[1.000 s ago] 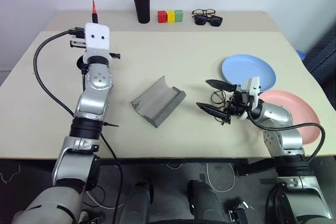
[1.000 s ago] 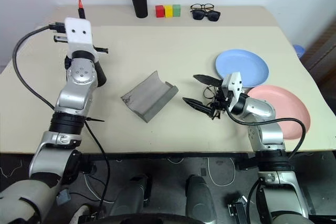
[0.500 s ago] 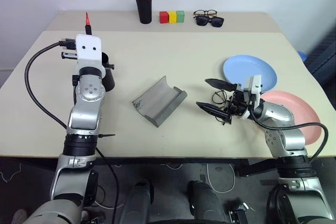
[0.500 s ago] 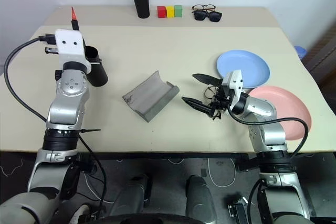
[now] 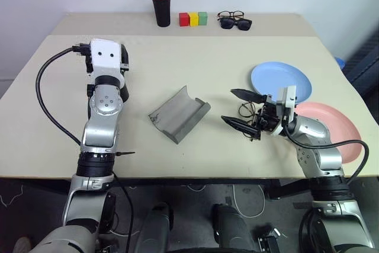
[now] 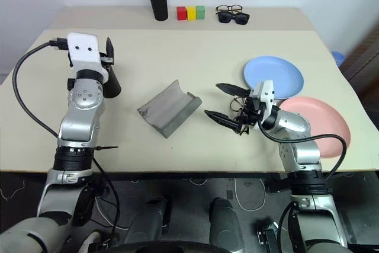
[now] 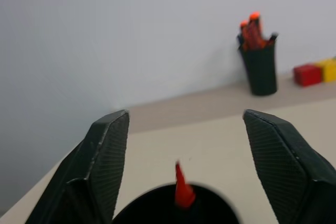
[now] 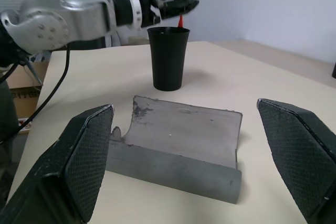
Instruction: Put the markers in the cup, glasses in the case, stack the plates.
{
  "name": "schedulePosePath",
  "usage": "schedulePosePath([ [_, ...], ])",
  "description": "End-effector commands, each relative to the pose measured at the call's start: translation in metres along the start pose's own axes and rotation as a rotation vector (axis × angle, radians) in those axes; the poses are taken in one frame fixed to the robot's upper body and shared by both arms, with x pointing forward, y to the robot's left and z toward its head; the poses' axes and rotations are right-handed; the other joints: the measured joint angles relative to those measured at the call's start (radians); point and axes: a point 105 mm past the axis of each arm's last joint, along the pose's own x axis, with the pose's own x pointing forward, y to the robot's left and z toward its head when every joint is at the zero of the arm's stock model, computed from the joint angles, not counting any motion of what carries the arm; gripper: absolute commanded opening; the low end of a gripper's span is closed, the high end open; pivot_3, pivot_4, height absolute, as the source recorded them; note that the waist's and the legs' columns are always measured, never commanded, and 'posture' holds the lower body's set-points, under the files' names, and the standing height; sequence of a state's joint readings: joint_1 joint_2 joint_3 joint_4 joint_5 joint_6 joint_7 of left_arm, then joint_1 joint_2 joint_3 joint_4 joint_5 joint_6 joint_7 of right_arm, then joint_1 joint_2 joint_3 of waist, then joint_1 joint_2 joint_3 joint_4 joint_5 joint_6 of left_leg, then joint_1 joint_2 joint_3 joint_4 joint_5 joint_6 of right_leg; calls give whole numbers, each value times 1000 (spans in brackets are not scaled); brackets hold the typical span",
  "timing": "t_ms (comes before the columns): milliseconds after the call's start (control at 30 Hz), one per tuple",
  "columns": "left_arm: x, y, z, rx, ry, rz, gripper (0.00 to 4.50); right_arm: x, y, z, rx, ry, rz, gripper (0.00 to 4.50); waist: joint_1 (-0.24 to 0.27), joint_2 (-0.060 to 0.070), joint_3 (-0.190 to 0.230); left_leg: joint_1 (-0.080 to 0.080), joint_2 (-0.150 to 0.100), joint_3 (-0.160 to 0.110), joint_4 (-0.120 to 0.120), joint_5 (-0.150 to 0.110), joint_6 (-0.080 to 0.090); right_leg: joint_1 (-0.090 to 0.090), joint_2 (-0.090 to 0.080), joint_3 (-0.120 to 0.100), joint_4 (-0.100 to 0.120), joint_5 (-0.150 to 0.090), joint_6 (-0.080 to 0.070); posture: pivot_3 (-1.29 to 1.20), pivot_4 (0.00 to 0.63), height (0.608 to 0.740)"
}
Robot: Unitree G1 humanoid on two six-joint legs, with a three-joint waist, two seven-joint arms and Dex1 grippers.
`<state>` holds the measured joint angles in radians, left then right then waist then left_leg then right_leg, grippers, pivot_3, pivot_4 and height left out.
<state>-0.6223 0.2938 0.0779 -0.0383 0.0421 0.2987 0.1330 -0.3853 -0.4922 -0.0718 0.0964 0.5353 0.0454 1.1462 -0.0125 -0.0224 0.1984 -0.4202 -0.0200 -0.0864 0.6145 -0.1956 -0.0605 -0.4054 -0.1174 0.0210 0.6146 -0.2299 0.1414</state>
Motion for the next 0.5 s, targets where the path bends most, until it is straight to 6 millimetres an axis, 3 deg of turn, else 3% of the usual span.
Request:
schedulePosePath([
  [33,-3,-18,52,-145,-110,-135,3619,-9,-8,12,-45,-22,-43,4500,2,0,0,0,0,0,0,0,0,0,0,0,0,0,0,0,150,740],
  [133,-15,-55,64,-299,20,-387,3619,-17,-10,10,-46,0,-69,4500,3,0,0,-1,0,0,1,0,0,1,0,0,0,0,0,0,150,740],
  [233,-36,-93,56,-390,252,-693,3619,-26,-10,9,-54,23,-96,4500,-2,0,0,0,0,0,1,0,0,1,0,0,0,0,0,0,150,740],
  [400,-73,-113,17,-391,694,-922,3619,-43,-7,11,-74,56,-145,4500,-12,1,0,2,0,0,1,0,0,1,0,0,2,-3,4,0,150,740],
  [500,-84,-115,8,-369,795,-980,3619,-51,-5,11,-73,67,-179,4500,-14,1,0,2,0,-1,0,0,0,1,1,0,3,-3,4,0,150,740],
])
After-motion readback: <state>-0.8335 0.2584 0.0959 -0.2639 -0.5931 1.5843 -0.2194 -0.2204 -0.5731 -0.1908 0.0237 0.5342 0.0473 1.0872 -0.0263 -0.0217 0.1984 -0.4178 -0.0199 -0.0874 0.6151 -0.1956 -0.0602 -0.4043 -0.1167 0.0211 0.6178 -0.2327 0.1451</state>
